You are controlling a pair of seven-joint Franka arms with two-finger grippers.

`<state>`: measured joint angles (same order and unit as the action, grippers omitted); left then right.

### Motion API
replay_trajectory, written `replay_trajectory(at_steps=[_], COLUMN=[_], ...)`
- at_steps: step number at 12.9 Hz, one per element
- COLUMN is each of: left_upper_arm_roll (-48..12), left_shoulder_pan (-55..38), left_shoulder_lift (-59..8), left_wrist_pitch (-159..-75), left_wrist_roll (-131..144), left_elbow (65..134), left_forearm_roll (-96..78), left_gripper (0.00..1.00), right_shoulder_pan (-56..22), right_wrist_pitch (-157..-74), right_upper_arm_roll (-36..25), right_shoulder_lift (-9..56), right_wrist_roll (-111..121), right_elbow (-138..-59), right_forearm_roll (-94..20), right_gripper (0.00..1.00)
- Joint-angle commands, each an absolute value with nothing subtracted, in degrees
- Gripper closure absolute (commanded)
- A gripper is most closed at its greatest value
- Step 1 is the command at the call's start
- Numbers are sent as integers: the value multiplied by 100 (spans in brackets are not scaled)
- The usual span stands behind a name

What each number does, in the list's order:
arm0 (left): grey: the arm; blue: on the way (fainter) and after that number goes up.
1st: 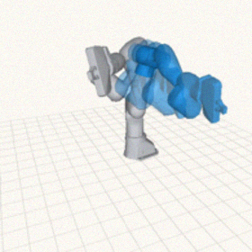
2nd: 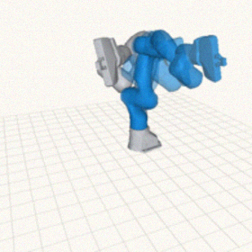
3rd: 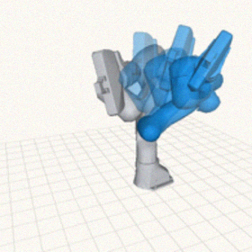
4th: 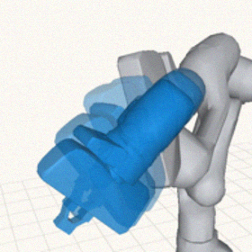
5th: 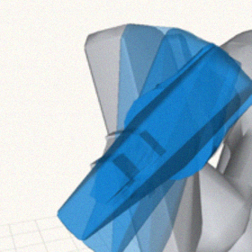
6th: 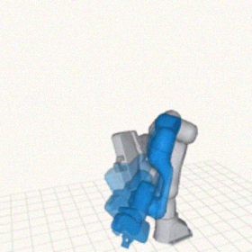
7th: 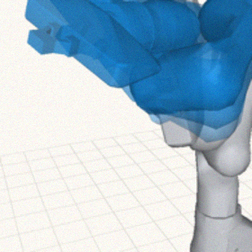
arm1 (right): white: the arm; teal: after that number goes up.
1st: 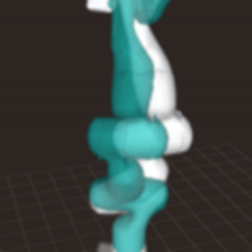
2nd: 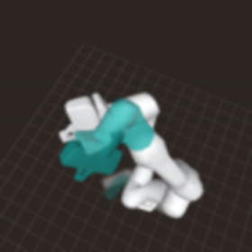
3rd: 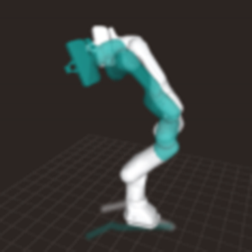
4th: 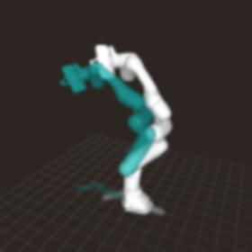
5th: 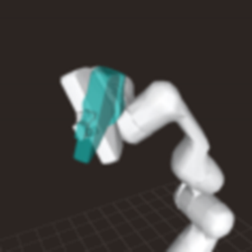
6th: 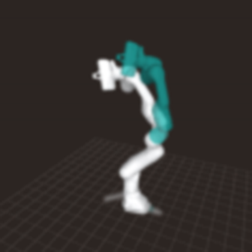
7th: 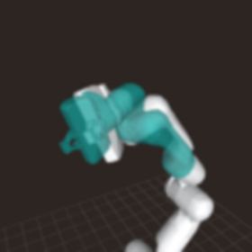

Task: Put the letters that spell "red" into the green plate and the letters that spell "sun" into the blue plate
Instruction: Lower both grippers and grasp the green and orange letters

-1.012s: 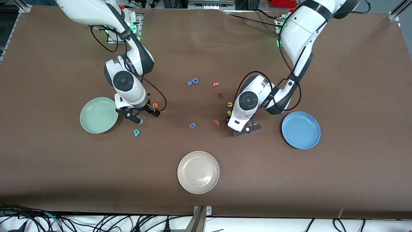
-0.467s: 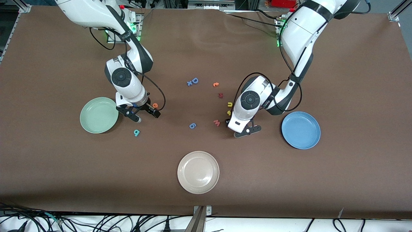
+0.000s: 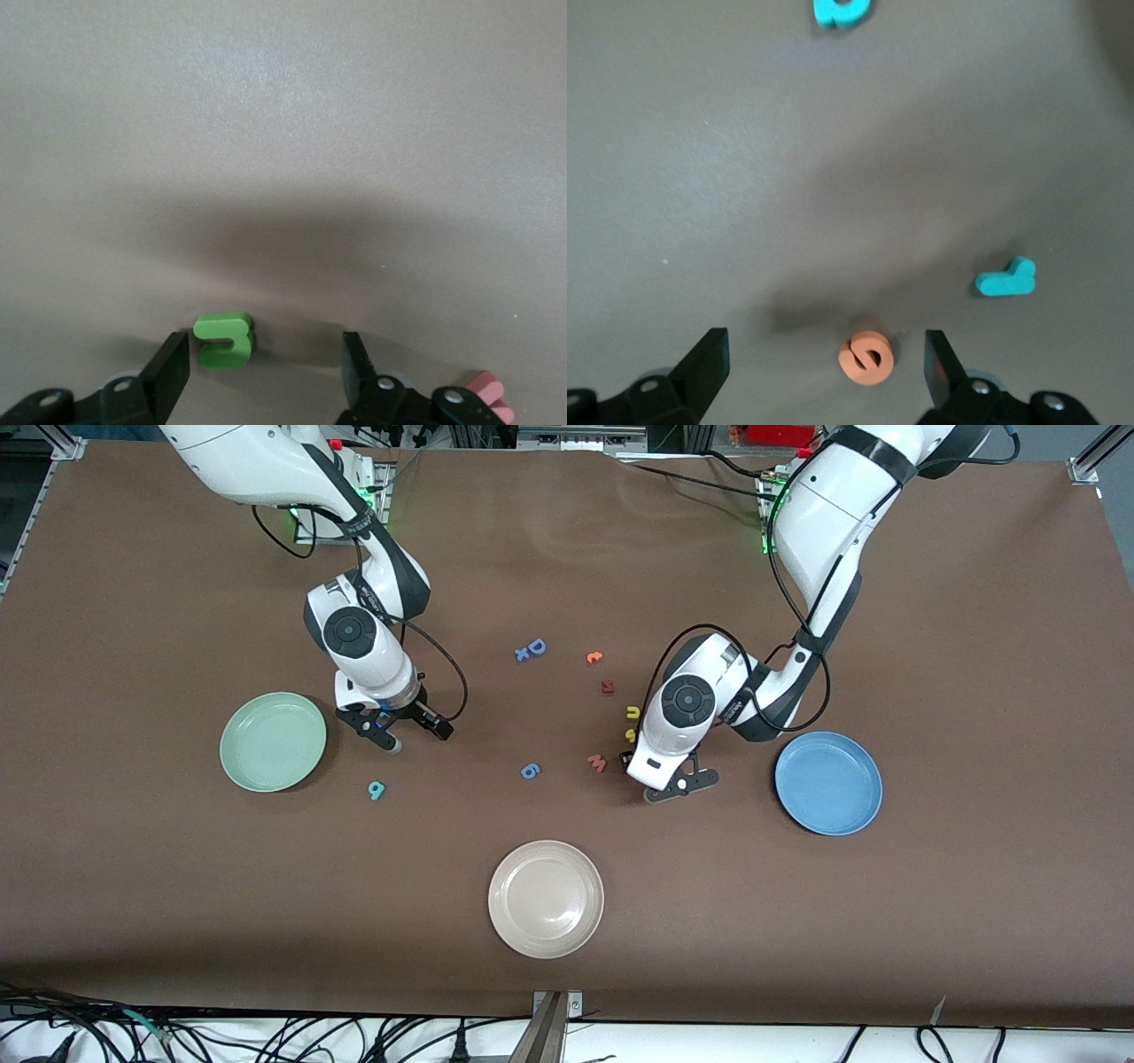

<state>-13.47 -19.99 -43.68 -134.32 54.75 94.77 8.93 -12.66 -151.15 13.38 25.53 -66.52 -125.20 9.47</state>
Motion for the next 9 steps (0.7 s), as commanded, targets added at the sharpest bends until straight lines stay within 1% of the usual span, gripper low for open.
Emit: replay_trajectory(at_steps=[1,2,3,4,5,6,8,9], left_upper_arm_roll=[-1336,-1336,-1336,-1336,-1336,-1336,-1336,-1327], left_shoulder_pan=[-1995,-1995,-1995,-1995,-1995,-1995,-1978,-1969], left_shoulder_lift=[-4395,-4395,-4395,-4386,-4386,-4386,-4307,-4211], left_wrist_pitch=[-13394,-13395,-13386,-13386,-13325,-13237,-13018,-12782], left_wrist_roll=[5492,5493,5502,5545,5703,5730,5731,5722], left_elbow=[9440,9439,9439,9431,9431,9422,9378,9361], left_forearm_roll=[879,879,844,826,826,826,826,826], left_gripper=[41,58,83,100,100,100,100,100], right_shoulder_pan=[-1160,-1160,-1160,-1160,-1160,-1160,-1160,-1151], right_wrist_pitch=[-15354,-15407,-15451,-15451,-15451,-15442,-15399,-15398], right_upper_arm_roll=[1433,1433,1433,1433,1433,1433,1433,1433], right_shoulder_lift=[2566,2601,2636,2663,2680,2681,2681,2681], right_wrist_roll=[-6794,-6794,-6794,-6794,-6794,-6785,-6785,-6768], right_elbow=[-12709,-12726,-12735,-12744,-12744,-12744,-12753,-12753], right_forearm_roll=[1072,1072,1072,1072,1072,1072,1072,1072], right_gripper=[4,5,6,9,15,26,50,64])
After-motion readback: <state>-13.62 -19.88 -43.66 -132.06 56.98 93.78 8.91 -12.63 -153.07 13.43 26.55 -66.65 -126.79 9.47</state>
